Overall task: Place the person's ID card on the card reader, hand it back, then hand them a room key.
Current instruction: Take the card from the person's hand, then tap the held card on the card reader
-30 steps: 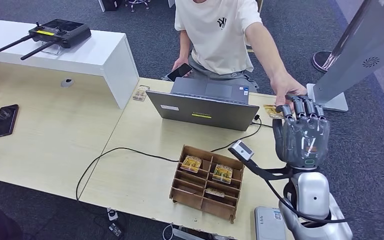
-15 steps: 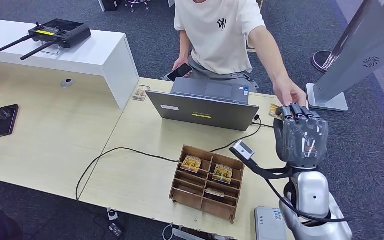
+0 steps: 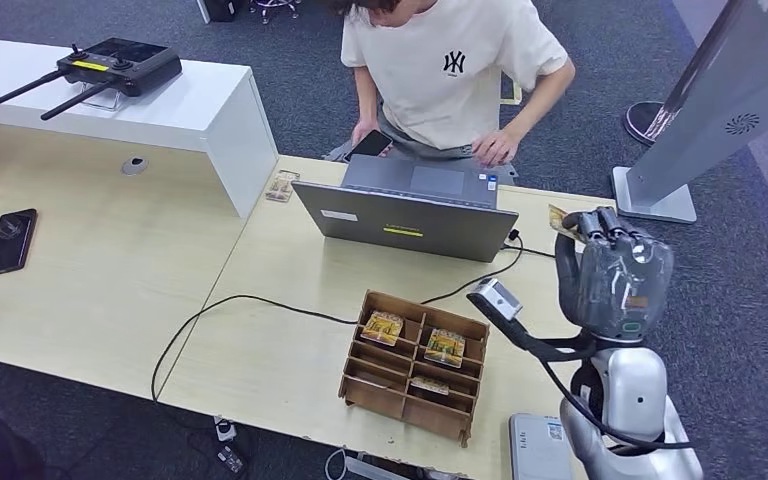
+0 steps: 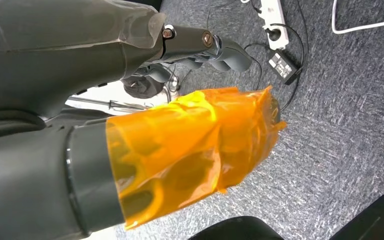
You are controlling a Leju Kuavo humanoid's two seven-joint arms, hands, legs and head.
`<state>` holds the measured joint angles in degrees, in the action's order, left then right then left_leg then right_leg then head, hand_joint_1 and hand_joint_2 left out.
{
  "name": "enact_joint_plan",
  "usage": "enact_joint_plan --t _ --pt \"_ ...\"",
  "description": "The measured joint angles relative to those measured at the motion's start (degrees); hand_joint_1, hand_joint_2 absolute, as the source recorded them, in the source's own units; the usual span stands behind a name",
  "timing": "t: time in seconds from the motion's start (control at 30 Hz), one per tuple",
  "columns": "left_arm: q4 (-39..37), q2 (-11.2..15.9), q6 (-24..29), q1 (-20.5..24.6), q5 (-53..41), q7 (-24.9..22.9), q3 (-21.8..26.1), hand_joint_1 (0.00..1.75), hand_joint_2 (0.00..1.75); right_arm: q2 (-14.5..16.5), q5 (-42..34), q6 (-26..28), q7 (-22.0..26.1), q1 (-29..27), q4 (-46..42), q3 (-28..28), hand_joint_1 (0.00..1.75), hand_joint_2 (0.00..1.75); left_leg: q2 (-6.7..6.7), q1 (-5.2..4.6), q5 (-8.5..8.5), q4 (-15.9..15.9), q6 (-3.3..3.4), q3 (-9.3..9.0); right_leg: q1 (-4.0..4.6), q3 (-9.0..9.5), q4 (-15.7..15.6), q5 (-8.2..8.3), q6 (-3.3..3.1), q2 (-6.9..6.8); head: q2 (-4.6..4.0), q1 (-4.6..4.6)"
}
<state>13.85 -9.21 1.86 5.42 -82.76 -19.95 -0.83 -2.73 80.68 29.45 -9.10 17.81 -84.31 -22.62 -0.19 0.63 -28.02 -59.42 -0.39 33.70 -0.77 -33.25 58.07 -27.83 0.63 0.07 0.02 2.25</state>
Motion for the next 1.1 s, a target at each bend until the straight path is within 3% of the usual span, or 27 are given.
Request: enact_joint_plan --t 0.3,0.6,0.83,1.1 --pt "0.1 -0.4 2.1 -1.1 1.1 -0.2 1.1 0.00 0.00 4.5 -18.2 2.7 5.8 -7.0 -10.1 4.6 1.75 1.75 0.00 0.00 -0.01 0.0 0.00 0.00 0.00 -0.01 0.0 -0.01 0.01 0.00 0.00 0.00" --pt "0.1 -0.7 5.5 -2.9 3.9 -0.4 4.4 0.00 0.00 7.4 -55.1 -2.0 14.0 -17.5 -22.5 9.1 1.75 1.75 0.00 0.00 -0.03 0.0 0.00 0.01 0.00 -0.01 0.0 -0.02 0.01 -0.01 0.00 0.01" --pt "0.1 -0.9 7.7 -3.9 6.0 0.1 7.9 0.00 0.00 7.0 -73.5 -7.8 15.6 -27.2 -27.5 11.7 1.75 1.75 -0.01 0.00 -0.06 0.0 0.03 0.01 0.00 -0.01 -0.1 -0.05 0.02 -0.03 0.00 0.00" --pt "-0.1 -0.9 10.5 -5.0 8.1 1.6 11.4 0.00 0.00 2.8 -80.4 -11.2 13.2 -39.0 -28.4 12.6 1.75 1.75 0.01 -0.01 -0.15 0.0 0.09 0.03 -0.01 0.00 -0.1 -0.10 0.02 -0.03 0.00 -0.01"
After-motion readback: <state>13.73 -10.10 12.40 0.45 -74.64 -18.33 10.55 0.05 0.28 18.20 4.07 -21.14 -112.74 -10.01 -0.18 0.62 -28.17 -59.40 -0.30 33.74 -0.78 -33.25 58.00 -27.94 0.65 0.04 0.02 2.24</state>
